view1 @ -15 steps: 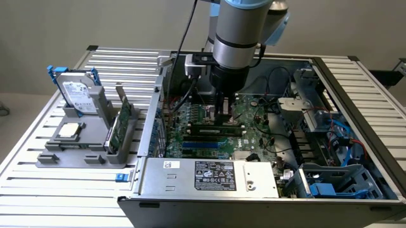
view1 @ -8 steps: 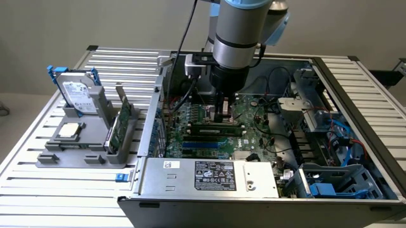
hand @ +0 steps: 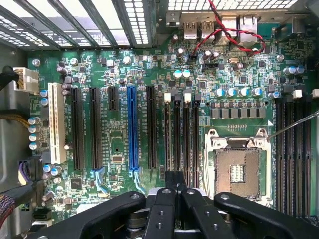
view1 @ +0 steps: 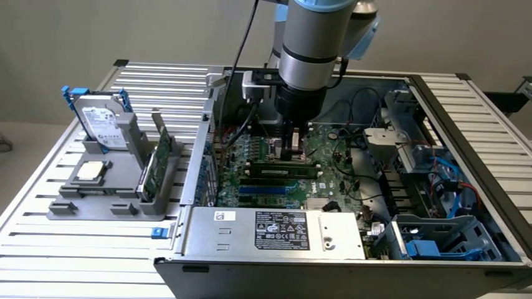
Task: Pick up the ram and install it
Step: 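Press down the ram until it locks into place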
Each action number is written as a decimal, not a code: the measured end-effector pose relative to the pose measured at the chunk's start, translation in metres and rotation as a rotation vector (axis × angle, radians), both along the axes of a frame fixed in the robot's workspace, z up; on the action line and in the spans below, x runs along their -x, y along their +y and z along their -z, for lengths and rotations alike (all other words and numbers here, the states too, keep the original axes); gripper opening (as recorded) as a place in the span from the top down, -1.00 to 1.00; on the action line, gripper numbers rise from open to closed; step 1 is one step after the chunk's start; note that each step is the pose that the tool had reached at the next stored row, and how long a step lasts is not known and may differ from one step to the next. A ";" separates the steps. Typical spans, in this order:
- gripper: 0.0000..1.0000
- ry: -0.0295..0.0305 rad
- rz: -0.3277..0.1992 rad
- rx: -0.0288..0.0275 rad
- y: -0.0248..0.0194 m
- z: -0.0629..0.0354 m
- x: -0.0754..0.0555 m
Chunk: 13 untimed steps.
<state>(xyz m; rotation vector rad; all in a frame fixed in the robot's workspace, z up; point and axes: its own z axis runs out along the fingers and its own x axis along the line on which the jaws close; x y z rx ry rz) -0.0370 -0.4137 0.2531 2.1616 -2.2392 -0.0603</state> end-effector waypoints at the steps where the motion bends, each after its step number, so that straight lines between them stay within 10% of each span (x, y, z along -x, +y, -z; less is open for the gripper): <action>1: 0.79 0.0000 0.000 -0.0002 0.0000 0.0000 0.000; 13: 0.79 0.0003 0.000 -0.0014 0.0000 0.0088 0.004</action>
